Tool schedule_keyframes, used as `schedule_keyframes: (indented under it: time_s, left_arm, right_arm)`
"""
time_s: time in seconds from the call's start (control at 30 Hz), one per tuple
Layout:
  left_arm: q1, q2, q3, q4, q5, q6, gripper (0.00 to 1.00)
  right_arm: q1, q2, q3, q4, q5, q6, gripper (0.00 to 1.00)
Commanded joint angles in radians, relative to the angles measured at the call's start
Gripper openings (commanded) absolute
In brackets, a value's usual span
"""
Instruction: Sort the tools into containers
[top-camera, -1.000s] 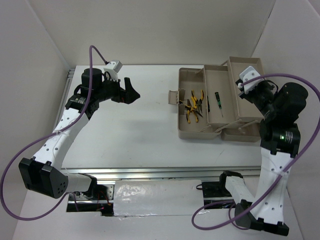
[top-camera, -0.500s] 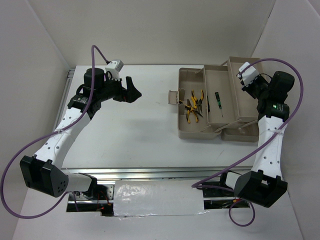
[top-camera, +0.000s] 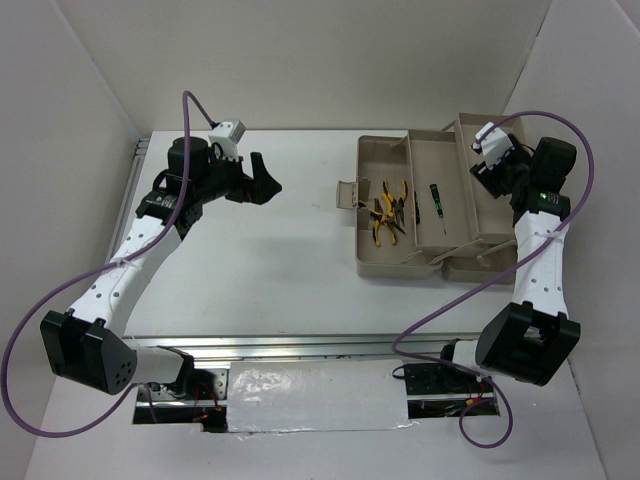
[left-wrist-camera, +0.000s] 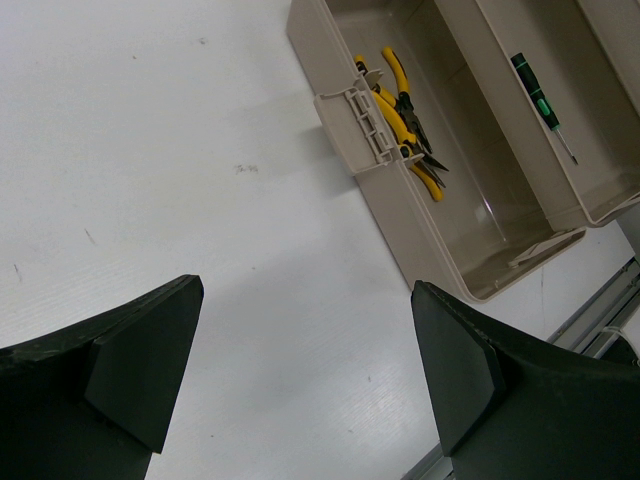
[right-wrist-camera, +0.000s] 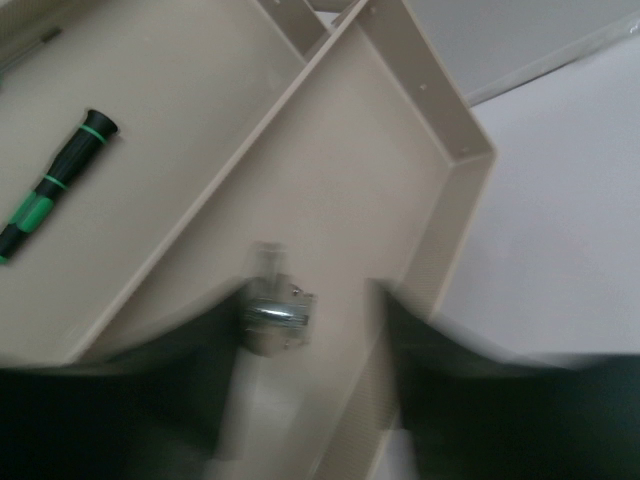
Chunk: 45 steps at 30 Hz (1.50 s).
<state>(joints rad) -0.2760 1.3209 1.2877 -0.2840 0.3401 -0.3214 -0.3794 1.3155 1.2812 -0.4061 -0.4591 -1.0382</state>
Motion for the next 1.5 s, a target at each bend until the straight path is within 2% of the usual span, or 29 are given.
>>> schedule_keyframes:
  time_s: [0.0, 0.07, 0.1, 0.17, 0.43, 0.47, 0.57, 0.67, 0.77, 0.87, 1.1, 1.17, 1.2, 1.23, 1.3, 1.33, 1.37, 1.47]
  left_arm:
    - [0.012, -0.008, -0.016, 0.045, -0.010, -0.018, 0.99]
    - [0.015, -0.009, -0.018, 0.046, -0.009, -0.022, 0.99]
    - [0.015, -0.012, -0.018, 0.048, -0.004, -0.024, 0.99]
    - [0.017, -0.012, -0.019, 0.046, -0.001, -0.024, 0.99]
    - [0.026, -0.023, -0.025, 0.046, -0.010, -0.028, 0.99]
    - [0.026, -0.025, -0.024, 0.046, -0.010, -0.030, 0.99]
    - [0.029, -0.028, -0.033, 0.052, -0.007, -0.030, 0.99]
    - [0.035, -0.028, -0.041, 0.054, -0.009, -0.028, 0.99]
    - [0.041, -0.022, -0.044, 0.054, -0.001, -0.030, 0.99]
    - [0.047, -0.022, -0.045, 0.052, -0.003, -0.027, 0.99]
    - [0.057, -0.008, -0.060, 0.054, -0.013, -0.030, 0.99]
    - [0.061, -0.005, -0.067, 0.057, -0.012, -0.033, 0.99]
    - [0.064, -0.006, -0.067, 0.058, -0.013, -0.034, 0.99]
    - [0.067, -0.005, -0.070, 0.057, -0.016, -0.034, 0.99]
    - [0.075, -0.003, -0.068, 0.052, -0.019, -0.033, 0.99]
    - [0.078, -0.002, -0.068, 0.049, -0.021, -0.034, 0.99]
    - [0.081, 0.003, -0.068, 0.046, -0.019, -0.033, 0.99]
    - [0.090, 0.008, -0.077, 0.046, -0.009, -0.039, 0.99]
  right_arm:
    - [0.002, 0.017, 0.061, -0.009, -0.001, 0.026, 0.80]
    - [0.002, 0.043, 0.125, -0.085, 0.000, 0.062, 0.89]
    - [-0.001, 0.053, 0.170, -0.106, 0.002, 0.079, 0.97]
    - [-0.001, 0.077, 0.214, -0.174, 0.005, 0.127, 0.99]
    - [-0.019, 0.162, 0.460, -0.345, -0.088, 0.447, 0.84]
    - [-0.016, 0.177, 0.496, -0.355, -0.084, 0.472, 0.77]
    - [-0.006, 0.252, 0.572, -0.448, -0.101, 0.561, 0.63]
    - [0.007, 0.361, 0.714, -0.571, -0.134, 0.658, 0.55]
    - [0.011, 0.497, 0.803, -0.666, -0.156, 0.757, 0.55]
    - [0.020, 0.554, 0.830, -0.712, -0.161, 0.797, 0.61]
    - [0.106, 0.554, 0.733, -0.617, -0.028, 0.816, 0.64]
    - [0.137, 0.570, 0.730, -0.622, 0.000, 0.814, 0.58]
    - [0.146, 0.577, 0.734, -0.626, 0.014, 0.814, 0.51]
    - [0.154, 0.587, 0.739, -0.631, 0.016, 0.813, 0.30]
    - [0.172, 0.603, 0.756, -0.674, -0.001, 0.811, 0.16]
    - [0.175, 0.619, 0.771, -0.691, -0.027, 0.813, 0.05]
    - [0.178, 0.623, 0.771, -0.710, -0.041, 0.816, 0.00]
    - [0.195, 0.620, 0.744, -0.711, -0.088, 0.831, 0.00]
